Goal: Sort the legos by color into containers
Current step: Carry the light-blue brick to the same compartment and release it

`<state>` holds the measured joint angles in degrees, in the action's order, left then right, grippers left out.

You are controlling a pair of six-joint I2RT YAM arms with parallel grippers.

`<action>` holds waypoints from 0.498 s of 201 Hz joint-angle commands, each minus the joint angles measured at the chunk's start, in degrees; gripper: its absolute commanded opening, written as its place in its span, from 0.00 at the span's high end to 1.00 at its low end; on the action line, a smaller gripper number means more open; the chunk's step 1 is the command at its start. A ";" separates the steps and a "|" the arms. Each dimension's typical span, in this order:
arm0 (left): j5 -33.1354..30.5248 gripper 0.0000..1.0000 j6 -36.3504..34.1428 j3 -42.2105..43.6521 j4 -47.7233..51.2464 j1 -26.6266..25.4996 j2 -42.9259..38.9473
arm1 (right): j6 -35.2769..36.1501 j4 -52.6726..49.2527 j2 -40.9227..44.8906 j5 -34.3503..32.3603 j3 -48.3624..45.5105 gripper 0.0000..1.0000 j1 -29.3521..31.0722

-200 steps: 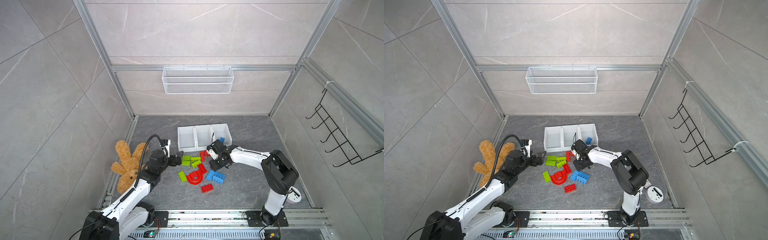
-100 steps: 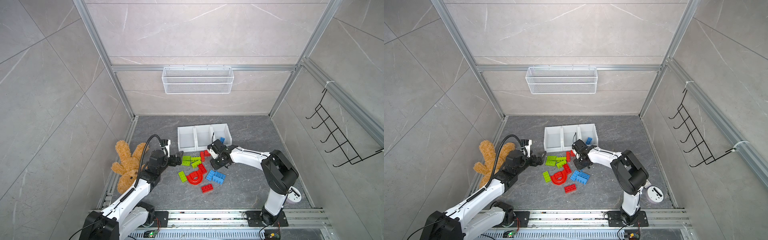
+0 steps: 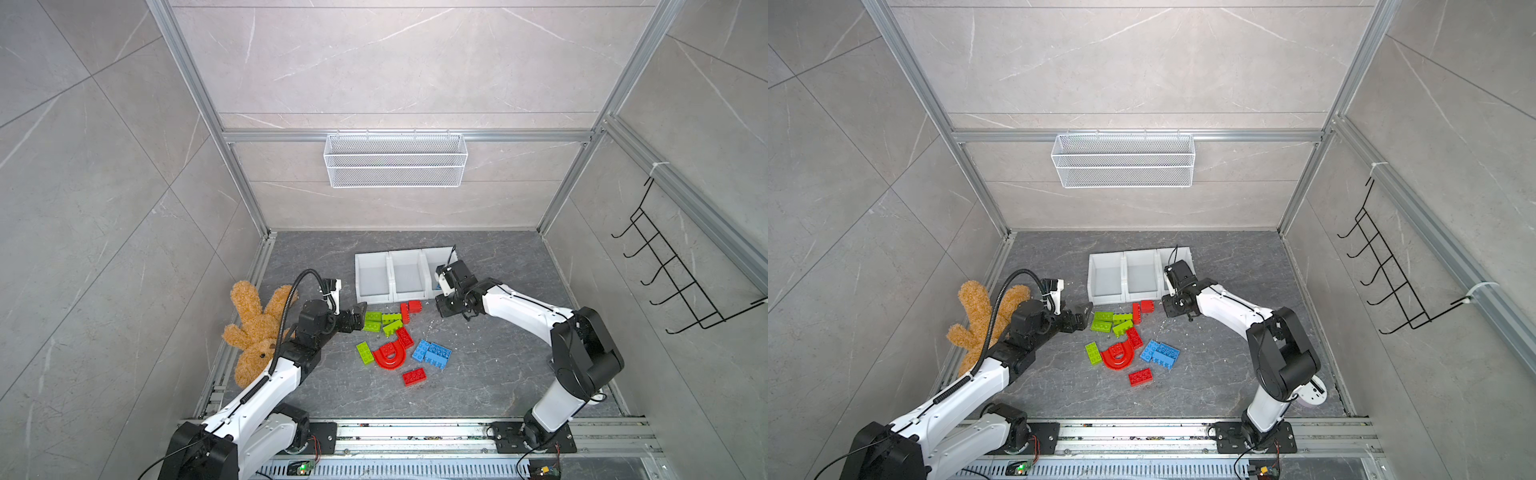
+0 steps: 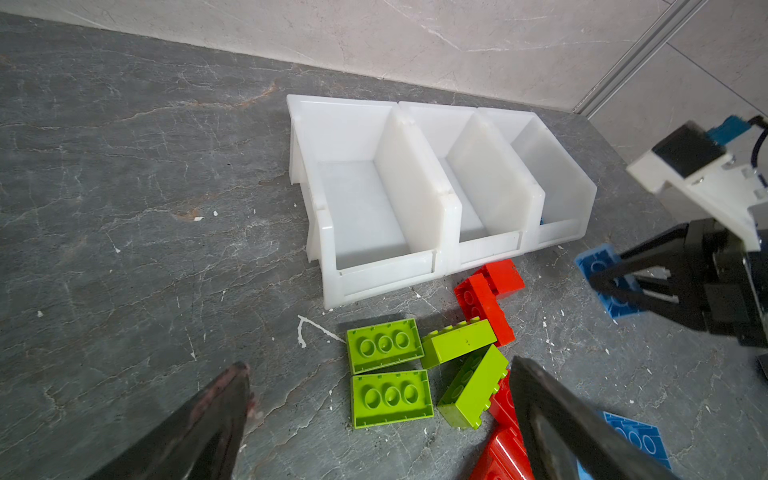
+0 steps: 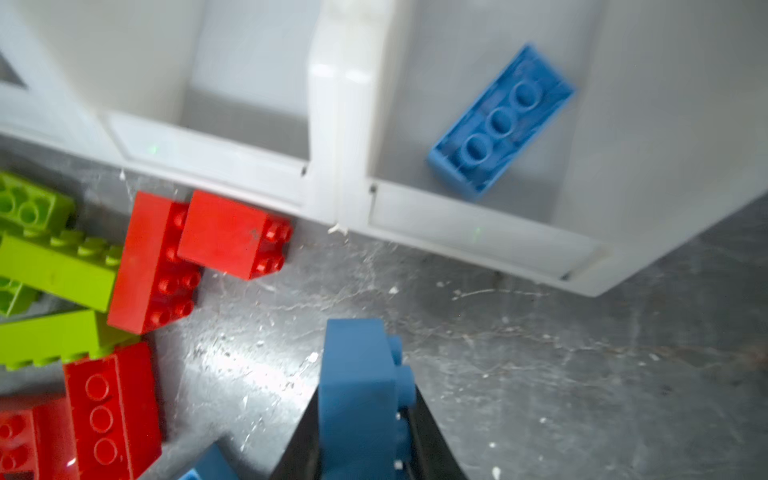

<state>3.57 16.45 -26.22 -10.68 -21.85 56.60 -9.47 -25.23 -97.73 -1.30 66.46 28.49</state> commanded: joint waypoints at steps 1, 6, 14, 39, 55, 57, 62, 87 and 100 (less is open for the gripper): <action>0.86 0.00 -0.80 0.11 -1.31 0.14 -0.26 | -0.79 0.93 -1.14 -0.81 3.37 0.77 -1.26; 0.88 0.00 -0.76 0.05 -1.28 0.14 -0.33 | -0.73 1.04 -1.74 -0.81 4.08 0.77 -1.56; 0.90 0.00 -0.78 0.08 -1.26 0.14 -0.49 | -0.79 1.09 -2.71 -0.81 5.37 0.78 -2.13; 0.54 0.00 -0.82 0.23 -1.45 0.14 -0.66 | -1.07 1.67 -5.10 -0.16 9.26 0.78 -3.72; 0.63 0.00 -0.76 0.26 -1.53 0.14 -0.46 | -0.52 1.31 -7.29 -0.51 12.03 0.77 -4.35; 0.71 0.00 -0.79 0.28 -1.54 0.14 -0.42 | -0.52 1.26 -7.58 -0.54 12.45 0.77 -4.38; 0.69 0.00 -0.79 0.25 -1.62 0.16 -0.32 | -0.35 1.03 -8.44 -0.64 13.36 0.77 -4.49; 0.82 0.00 -0.85 0.19 -1.63 0.14 0.04 | -0.45 2.01 -11.85 -0.28 16.01 0.77 -5.35; 0.64 0.00 -0.91 0.20 -1.56 0.16 0.01 | -0.68 2.77 -13.47 -0.23 16.94 0.77 -5.61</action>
<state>3.55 16.45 -26.20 -10.70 -21.85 56.62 -9.47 -23.33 -108.09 -1.52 81.08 23.29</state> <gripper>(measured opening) 0.996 0.267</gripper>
